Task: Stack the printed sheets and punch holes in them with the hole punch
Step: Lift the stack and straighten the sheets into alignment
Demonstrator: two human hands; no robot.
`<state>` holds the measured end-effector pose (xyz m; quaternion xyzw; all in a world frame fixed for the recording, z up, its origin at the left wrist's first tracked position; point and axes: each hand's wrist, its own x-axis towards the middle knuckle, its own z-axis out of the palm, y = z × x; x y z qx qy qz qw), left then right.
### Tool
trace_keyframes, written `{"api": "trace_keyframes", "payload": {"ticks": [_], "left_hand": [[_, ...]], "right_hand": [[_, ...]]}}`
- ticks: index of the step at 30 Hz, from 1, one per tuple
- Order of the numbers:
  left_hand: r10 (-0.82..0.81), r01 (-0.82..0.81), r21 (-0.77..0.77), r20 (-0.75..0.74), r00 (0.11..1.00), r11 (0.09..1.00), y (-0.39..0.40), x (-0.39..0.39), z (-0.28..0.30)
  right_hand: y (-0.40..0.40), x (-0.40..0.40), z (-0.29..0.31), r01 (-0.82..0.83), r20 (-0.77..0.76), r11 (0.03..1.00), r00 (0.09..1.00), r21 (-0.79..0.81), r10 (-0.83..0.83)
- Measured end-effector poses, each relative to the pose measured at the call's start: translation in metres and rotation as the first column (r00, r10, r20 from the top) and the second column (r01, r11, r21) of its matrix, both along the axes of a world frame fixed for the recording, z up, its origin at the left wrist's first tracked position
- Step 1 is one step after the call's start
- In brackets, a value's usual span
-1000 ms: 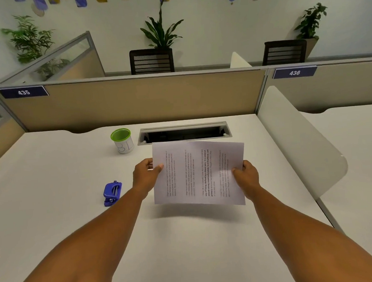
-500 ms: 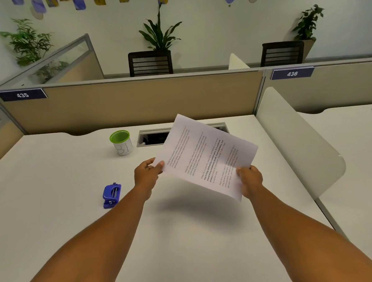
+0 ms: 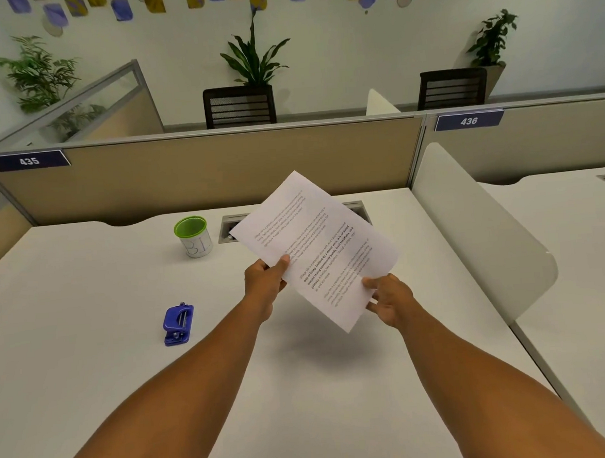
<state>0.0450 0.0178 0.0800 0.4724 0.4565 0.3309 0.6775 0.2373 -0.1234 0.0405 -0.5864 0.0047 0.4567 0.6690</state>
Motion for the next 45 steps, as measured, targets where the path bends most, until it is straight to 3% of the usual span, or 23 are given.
{"api": "trace_keyframes", "payload": {"ticks": [9,15,19,23,32,45], "left_hand": [[-0.066,0.067,0.016,-0.019,0.998,0.998,0.003,0.005,0.001],[-0.106,0.113,0.067,-0.102,0.989,0.991,0.016,0.003,0.001],[-0.144,0.157,0.078,-0.151,0.978,0.985,0.027,-0.003,-0.002],[-0.208,0.226,0.075,-0.191,0.959,0.971,0.036,-0.009,-0.005],[-0.39,0.437,0.038,-0.387,0.835,0.899,0.043,-0.013,-0.019],[-0.471,0.472,-0.097,-0.381,0.796,0.876,0.044,-0.012,-0.058]], "right_hand": [[0.0,-0.003,0.008,-0.159,0.025,0.987,0.987,0.026,0.158],[-0.005,0.01,0.01,-0.003,0.065,1.0,0.998,0.017,0.002],[-0.006,0.017,0.016,0.033,0.181,0.997,0.983,-0.065,-0.021],[-0.004,0.02,0.018,-0.05,0.278,0.99,0.957,-0.131,0.085],[0.009,0.019,0.018,-0.183,0.296,0.969,0.928,-0.166,0.226],[0.018,0.018,-0.004,-0.305,0.358,0.893,0.835,-0.332,0.418]]}}
